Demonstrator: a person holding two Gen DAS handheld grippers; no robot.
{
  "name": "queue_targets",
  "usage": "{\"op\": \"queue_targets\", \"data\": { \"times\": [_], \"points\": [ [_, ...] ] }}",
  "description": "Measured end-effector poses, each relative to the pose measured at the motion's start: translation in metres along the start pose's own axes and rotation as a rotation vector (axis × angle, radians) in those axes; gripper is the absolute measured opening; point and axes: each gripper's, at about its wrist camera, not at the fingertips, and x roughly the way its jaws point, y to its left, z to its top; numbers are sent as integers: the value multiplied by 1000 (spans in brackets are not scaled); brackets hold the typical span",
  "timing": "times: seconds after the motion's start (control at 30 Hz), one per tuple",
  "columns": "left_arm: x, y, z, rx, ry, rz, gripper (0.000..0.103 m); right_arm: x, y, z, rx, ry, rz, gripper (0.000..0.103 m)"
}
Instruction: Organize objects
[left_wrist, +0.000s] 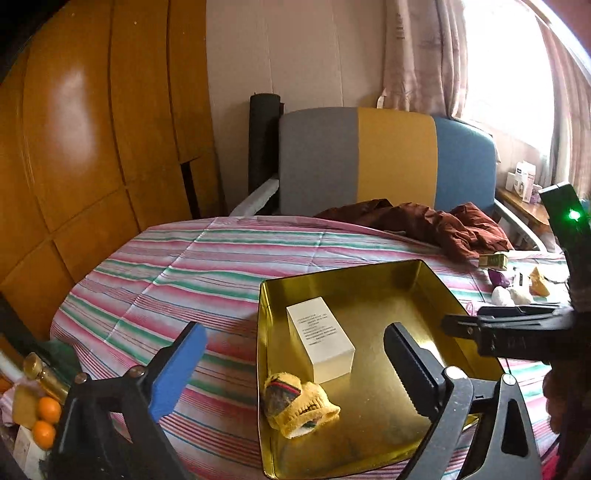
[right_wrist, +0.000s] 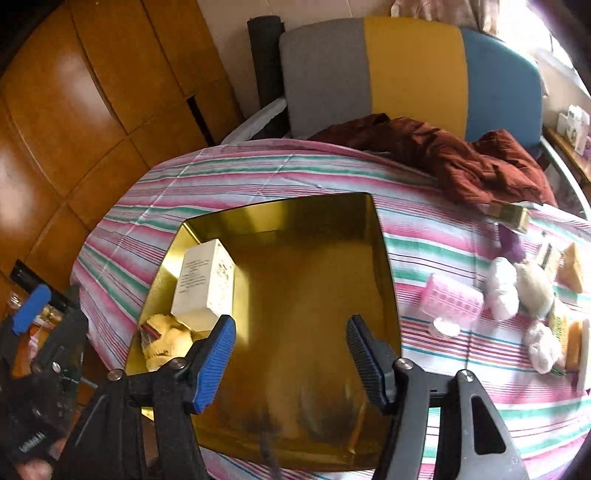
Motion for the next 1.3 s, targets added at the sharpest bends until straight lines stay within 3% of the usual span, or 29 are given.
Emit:
{"op": "queue_targets", "data": {
  "times": [0.57,0.97,1.2,1.3],
  "points": [
    [-4,-38,-5,103,17,-34,99,-22,-48,-25,70,-69,-96,69],
    [7,-83,-15,201,70,-153,101,-43,-136,-44,249,-76,-204,70],
    [12,-110,-12,263,73,-208,101,-82,-211,-46,374,-126,-336,70],
    [15,-124,-10,289,82,-240,101,-96,-245,-45,424,-141,-399,76]
  ]
}}
